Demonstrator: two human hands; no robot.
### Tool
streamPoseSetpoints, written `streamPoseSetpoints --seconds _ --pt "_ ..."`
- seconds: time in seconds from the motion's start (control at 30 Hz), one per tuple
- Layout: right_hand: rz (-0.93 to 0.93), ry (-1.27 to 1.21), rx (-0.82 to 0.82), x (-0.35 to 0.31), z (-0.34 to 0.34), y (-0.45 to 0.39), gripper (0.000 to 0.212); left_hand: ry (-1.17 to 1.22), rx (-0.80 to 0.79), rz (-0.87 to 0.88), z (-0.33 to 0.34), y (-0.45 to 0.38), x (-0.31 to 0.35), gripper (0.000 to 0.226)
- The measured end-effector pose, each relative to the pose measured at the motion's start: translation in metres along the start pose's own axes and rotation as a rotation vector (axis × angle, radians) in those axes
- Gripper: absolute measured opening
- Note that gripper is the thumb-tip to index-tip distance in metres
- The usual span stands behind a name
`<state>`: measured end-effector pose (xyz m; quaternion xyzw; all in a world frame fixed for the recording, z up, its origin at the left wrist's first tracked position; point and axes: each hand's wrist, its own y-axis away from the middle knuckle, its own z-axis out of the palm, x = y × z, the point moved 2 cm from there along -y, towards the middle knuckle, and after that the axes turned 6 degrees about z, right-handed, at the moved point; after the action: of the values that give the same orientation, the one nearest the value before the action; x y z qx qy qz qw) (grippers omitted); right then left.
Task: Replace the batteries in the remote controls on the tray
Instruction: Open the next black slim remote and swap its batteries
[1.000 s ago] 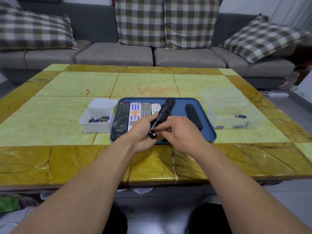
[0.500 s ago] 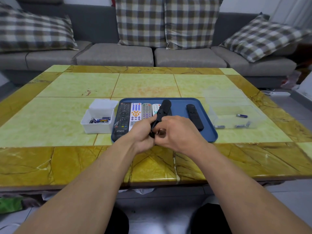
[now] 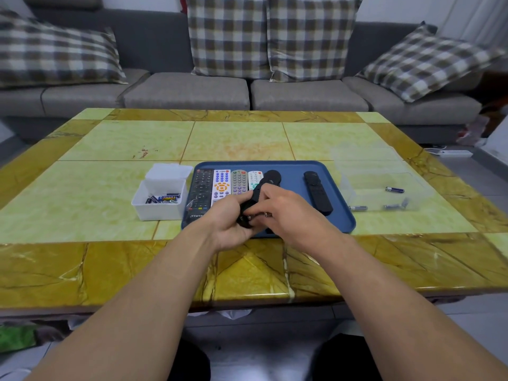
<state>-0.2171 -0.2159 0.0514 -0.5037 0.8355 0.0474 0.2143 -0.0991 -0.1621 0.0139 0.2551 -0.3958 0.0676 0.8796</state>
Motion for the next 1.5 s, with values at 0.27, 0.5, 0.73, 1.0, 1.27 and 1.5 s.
streamPoseSetpoints --seconds 0.27,0.5,0.73,1.0,1.27,1.5 --pt "0.343 -0.802 0.173 0.01 0.003 -0.007 0.018 0.031 0.187 0.325 -0.017 0.006 0.023 0.041" --pt "0.547 -0.854 -0.015 -0.016 0.032 -0.038 0.012 0.089 0.621 0.548 -0.067 0.03 0.049 0.041" --pt "0.252 -0.34 -0.029 -0.079 0.052 -0.117 0.025 0.086 0.839 0.659 -0.126 0.041 0.06 0.031" --pt "0.088 0.123 -0.246 -0.133 0.095 -0.191 0.03 0.174 0.972 0.653 -0.164 0.051 0.065 0.027" --pt "0.022 0.082 -0.313 -0.131 0.101 -0.195 0.019 0.197 0.989 0.616 -0.166 0.053 0.065 0.028" --pt "0.076 -0.117 0.008 -0.096 0.059 -0.168 0.015 0.11 0.879 0.653 -0.129 0.045 0.06 0.031"
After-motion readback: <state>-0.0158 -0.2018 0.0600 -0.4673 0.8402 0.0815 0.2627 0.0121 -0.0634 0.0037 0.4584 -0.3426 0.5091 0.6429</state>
